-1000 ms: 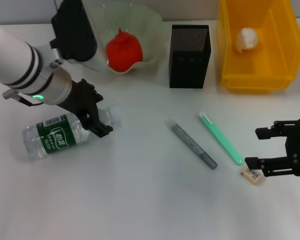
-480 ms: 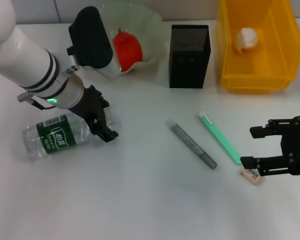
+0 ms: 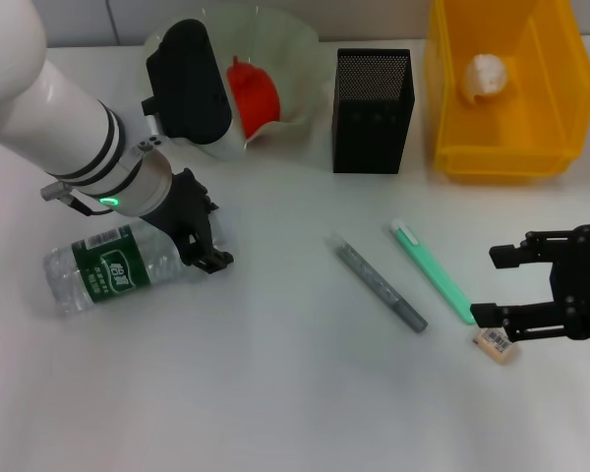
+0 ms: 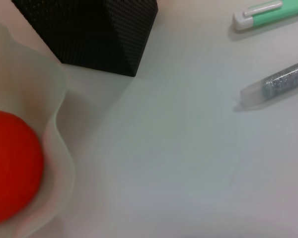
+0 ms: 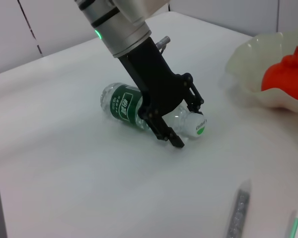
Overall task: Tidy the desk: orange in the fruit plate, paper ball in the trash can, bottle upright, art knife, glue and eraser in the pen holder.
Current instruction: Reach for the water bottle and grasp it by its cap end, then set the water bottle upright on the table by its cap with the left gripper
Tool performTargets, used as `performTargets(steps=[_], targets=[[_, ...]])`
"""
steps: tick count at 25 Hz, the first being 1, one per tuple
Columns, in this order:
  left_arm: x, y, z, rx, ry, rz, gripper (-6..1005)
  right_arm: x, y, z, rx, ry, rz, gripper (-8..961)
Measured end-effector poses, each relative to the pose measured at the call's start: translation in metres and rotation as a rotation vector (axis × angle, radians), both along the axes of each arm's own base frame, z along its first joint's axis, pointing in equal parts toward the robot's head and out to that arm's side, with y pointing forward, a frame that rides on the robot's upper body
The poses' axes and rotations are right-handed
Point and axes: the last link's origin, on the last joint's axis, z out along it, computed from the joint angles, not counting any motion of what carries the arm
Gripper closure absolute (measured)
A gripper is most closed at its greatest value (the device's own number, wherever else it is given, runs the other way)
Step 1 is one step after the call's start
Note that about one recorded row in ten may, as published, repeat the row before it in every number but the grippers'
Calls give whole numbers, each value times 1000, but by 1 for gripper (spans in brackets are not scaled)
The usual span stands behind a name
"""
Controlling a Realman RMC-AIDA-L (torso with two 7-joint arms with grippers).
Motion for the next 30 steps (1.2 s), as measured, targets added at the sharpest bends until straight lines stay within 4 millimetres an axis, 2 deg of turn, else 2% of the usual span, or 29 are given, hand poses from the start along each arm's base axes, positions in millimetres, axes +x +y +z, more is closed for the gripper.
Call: performTargets(steps=[1,13,14,15,17,19,23,24,27,29,30], targets=[[0,0,0,5,-3,-2,197,0,0,0,1,0,0,183],[-3,6,8,96,-67,-11,522,-5,7,-1,2,6,12,183],[-7,6,18,151,-127,18,551,-7,8,-2,-1,11,18,183],[-7,6,18,151,-127,18,551,-7,8,-2,-1,11,18,183],[-7,3,31,193,-220,42,550,-10,10,-3,-8,31,28,183],[-7,-1,54,262,-340,58,549,-12,12,-4,-12,40,33,183],[-7,-3,67,303,-412,68,548,-13,14,-6,-22,47,35,183],[-11,-9,86,359,-528,82,548,-15,16,-8,-29,50,39,183],[-14,-11,93,382,-572,85,547,-16,17,-10,-39,55,40,183],[-24,-19,110,442,-698,101,546,-16,17,-11,-44,57,38,183],[-24,-19,110,442,-698,101,546,-16,17,-11,-44,57,38,183]])
